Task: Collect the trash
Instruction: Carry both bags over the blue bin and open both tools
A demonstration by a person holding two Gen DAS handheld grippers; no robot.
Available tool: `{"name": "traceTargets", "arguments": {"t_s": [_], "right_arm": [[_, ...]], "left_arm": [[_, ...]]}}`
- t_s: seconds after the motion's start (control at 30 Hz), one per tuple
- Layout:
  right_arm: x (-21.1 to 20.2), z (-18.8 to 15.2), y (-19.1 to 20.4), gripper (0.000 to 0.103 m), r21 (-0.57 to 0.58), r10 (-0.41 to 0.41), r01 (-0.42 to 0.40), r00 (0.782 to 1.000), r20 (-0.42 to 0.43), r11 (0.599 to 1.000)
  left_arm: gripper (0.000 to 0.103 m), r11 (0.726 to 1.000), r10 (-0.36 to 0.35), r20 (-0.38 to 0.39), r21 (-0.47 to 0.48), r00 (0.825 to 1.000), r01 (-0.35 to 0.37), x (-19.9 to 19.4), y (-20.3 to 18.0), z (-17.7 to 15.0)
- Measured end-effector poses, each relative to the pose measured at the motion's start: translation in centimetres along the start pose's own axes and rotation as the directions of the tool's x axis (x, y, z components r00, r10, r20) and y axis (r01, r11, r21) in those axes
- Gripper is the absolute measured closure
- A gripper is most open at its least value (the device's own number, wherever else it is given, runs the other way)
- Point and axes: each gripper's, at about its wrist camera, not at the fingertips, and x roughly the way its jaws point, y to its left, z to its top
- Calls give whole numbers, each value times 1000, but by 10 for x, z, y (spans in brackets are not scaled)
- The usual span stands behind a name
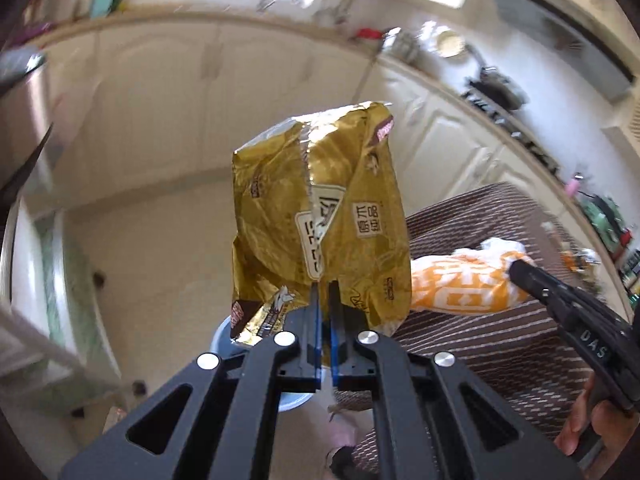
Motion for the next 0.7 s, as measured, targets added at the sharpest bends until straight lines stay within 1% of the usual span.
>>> {"name": "traceTargets", "arguments": {"t_s": [0.07, 0.13, 0.23, 0.3, 0.47, 0.53, 0.57, 0.6, 0.63, 0.67, 0.7], "right_arm": [[15, -6, 4, 95, -12, -21, 21, 1000, -23, 1000], [31, -11, 5, 95, -16, -35, 34, 998, -45, 999], [51, -18, 5, 95, -30, -55, 53, 996, -69, 998], [64, -23, 5, 95, -50, -78, 74, 994, -76, 996], [85, -28, 2, 95, -56, -102, 97, 991, -83, 994], [92, -29, -2, 95, -51, -108, 105, 991, -82, 993], [94, -29, -4, 95, -48, -111, 107, 990, -82, 993], [96, -29, -4, 95, -46, -114, 110, 990, -84, 993], [98, -29, -5, 95, -40, -113, 109, 990, -85, 993], [100, -29, -6, 95, -36, -112, 109, 990, -86, 993], [101, -29, -7, 95, -36, -114, 111, 990, -87, 993]], "left_arm": [[100, 999, 20, -43, -28, 999, -21, 17, 19, -7], [100, 998, 27, -75, -46, 997, -30, 30, 29, -10], [100, 997, 55, -132, -45, 990, -61, 53, 41, -22], [100, 997, 50, -172, -49, 984, -59, 73, 47, -28], [100, 998, 39, -247, -36, 968, -49, 114, 42, -35], [99, 999, 28, -257, -36, 966, -38, 123, 41, -36], [98, 999, 9, -258, -42, 966, -21, 127, 40, -34], [92, 999, 1, -259, -45, 966, -13, 129, 37, -30], [77, 999, -4, -260, -46, 966, -8, 130, 34, -28], [70, 999, -9, -254, -46, 967, -3, 131, 33, -26], [65, 999, -12, -251, -46, 968, 1, 131, 32, -26]]}}
